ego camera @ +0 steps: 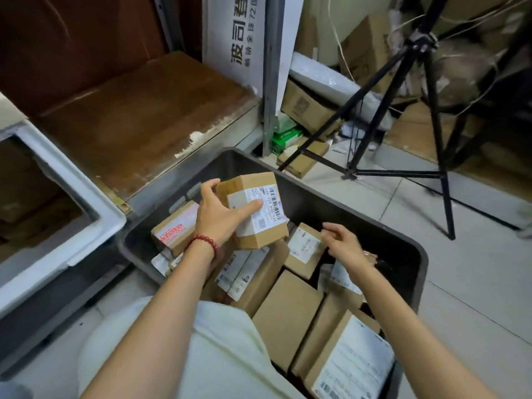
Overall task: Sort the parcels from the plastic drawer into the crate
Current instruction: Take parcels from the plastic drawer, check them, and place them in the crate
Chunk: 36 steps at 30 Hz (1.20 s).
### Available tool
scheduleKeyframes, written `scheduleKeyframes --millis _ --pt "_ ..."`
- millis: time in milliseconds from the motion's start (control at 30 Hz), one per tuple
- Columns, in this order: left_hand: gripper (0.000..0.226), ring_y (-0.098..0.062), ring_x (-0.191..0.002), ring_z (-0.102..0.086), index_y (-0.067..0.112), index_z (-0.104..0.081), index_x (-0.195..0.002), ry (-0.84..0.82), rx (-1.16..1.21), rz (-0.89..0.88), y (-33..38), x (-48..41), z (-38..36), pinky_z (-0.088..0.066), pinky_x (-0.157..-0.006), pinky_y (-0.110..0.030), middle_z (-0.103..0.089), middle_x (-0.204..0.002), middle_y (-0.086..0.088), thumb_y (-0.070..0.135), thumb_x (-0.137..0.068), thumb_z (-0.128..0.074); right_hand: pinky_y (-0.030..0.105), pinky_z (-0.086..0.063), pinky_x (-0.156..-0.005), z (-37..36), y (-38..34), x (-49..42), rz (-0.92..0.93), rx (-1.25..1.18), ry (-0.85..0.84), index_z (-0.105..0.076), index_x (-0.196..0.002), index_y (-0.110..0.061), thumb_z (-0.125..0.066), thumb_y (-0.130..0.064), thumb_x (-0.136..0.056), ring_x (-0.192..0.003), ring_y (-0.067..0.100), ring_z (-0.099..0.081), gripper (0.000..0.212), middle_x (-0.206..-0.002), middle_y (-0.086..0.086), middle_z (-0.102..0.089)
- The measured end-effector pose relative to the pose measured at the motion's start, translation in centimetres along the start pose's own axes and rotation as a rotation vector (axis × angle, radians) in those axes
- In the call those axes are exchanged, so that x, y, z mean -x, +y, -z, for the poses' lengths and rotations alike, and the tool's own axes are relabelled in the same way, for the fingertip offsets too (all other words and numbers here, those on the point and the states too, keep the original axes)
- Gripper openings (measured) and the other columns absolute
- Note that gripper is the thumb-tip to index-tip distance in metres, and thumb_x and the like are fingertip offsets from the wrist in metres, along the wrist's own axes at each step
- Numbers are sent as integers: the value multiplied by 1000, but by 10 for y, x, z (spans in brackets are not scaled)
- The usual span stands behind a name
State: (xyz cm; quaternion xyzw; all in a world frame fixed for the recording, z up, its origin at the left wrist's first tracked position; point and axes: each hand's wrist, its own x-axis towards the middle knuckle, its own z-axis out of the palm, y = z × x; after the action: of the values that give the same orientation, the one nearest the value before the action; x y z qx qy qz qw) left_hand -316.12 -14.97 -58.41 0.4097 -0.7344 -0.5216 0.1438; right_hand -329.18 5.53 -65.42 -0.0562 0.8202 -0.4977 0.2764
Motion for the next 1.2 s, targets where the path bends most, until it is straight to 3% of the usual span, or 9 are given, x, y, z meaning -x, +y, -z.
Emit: scheduleKeyframes --millis 100,200,333,567,700,867,1033,1100,1200 --pt "92 -23 -122 -46 33 -28 -140 -4 -28 23 -3 -10 -7 -45 -99 -45 -43 -136 -2 54 -66 -78 31 -43 -99 -13 20 -6 41 202 2 -46 -139 -15 -51 -15 -99 -125 20 -50 41 -139 7 -52" --pt "94 -23 -125 -44 33 -26 -143 -38 -47 27 -4 -14 -17 -43 -96 -42 -40 -141 -2 54 -68 -77 33 -33 -108 -22 26 -17 180 521 -138 -39 -144 -19 -60 -16 -93 -136 23 -38 56 -150 7 -39" --pt "95 -23 -127 -43 33 -25 -144 -36 -82 17 -7 -19 -20 -42 -96 -42 -40 -142 -1 54 -67 -77 44 -8 -119 -34 15 -32 358 963 -413 -22 -152 -26 -64 -44 -87 -149 20 -8 79 -161 -2 -15" --pt "93 -22 -126 -44 31 -26 -145 -5 -71 19 -13 -26 -14 -45 -99 -45 -41 -141 -1 51 -70 -76 56 1 -118 -38 22 -44 401 1427 -376 -38 -143 -36 -32 -59 -97 -144 28 -16 53 -154 -1 -26" --pt "95 -22 -127 -43 32 -26 -145 -17 -94 29 -15 -28 -14 -45 -97 -45 -40 -142 -1 53 -67 -77 54 2 -118 -35 28 -44 368 1350 -280 -51 -131 -37 -25 -60 -97 -140 29 -21 49 -147 1 -34" --pt "94 -21 -127 -41 30 -26 -145 -5 -82 25 -16 -27 -10 -42 -95 -41 -39 -142 -1 50 -69 -77 44 -11 -116 -45 29 -39 362 1252 -141 -61 -120 -35 -36 -54 -97 -131 25 -32 39 -137 -1 -43" --pt "96 -21 -129 -40 29 -24 -146 -9 -78 38 -18 -28 -8 -42 -98 -43 -39 -144 -1 50 -69 -78 39 -8 -118 -36 40 -37 472 957 -73 -43 -140 -36 -37 -27 -102 -135 18 -38 40 -142 -6 -49" --pt "96 -22 -129 -40 29 -24 -146 -17 -89 35 -18 -27 -10 -42 -98 -43 -39 -144 -2 49 -69 -78 43 -13 -119 -34 42 -36 627 882 -130 -40 -143 -34 -35 -30 -101 -138 17 -36 43 -145 -6 -47" --pt "97 -21 -128 -41 29 -25 -146 -1 -91 31 -17 -28 -12 -43 -98 -43 -40 -143 -1 49 -68 -79 47 -15 -119 -46 40 -28 696 1008 -361 -37 -146 -36 -7 -59 -95 -146 19 -22 63 -154 -9 -35"
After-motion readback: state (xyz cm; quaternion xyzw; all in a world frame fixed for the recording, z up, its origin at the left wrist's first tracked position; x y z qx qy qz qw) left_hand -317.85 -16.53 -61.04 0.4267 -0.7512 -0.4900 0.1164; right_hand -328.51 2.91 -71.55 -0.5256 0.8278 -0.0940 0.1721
